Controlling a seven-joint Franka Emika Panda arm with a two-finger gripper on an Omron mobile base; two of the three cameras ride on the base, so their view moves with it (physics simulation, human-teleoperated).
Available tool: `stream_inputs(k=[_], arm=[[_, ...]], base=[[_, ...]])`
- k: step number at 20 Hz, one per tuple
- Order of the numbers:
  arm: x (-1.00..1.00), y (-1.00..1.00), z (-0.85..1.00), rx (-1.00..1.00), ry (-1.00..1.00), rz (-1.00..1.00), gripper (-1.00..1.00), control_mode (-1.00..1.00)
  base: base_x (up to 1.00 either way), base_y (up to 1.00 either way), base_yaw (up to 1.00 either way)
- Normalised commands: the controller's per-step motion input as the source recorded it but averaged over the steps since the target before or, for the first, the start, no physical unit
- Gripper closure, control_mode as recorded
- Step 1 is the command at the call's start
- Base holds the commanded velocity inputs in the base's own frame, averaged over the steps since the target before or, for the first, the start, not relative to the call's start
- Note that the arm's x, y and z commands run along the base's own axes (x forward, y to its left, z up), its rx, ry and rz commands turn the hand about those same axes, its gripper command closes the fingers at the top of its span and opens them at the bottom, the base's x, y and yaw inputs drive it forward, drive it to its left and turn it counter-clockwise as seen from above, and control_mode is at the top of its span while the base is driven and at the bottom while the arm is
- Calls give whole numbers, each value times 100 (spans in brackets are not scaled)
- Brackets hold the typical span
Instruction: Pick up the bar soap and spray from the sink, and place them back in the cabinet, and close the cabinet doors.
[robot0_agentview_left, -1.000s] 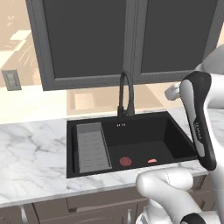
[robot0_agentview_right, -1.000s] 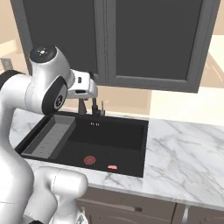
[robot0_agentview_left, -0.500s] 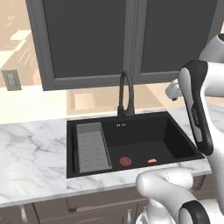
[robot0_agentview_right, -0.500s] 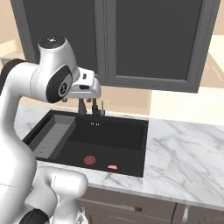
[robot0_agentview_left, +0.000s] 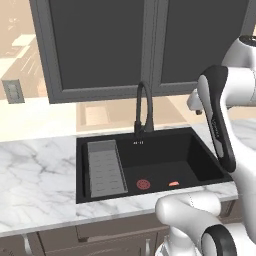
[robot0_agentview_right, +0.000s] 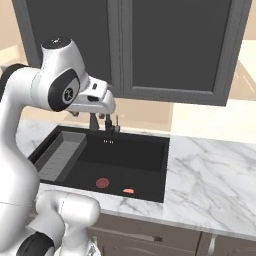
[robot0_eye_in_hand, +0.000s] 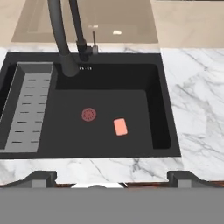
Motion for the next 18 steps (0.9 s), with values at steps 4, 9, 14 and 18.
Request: stream_inputs(k=[4,9,14,18], arm=[[0,0,0,0,5,-12,-100,-100],[0,-2,0,0,2,0,-100,-100],[0,0,-2,0,4,0,-100,-100],[0,0,-1,0,7,0,-100,-100]], base=[[0,0,0],[0,0,0],[0,0,0],[0,0,0]])
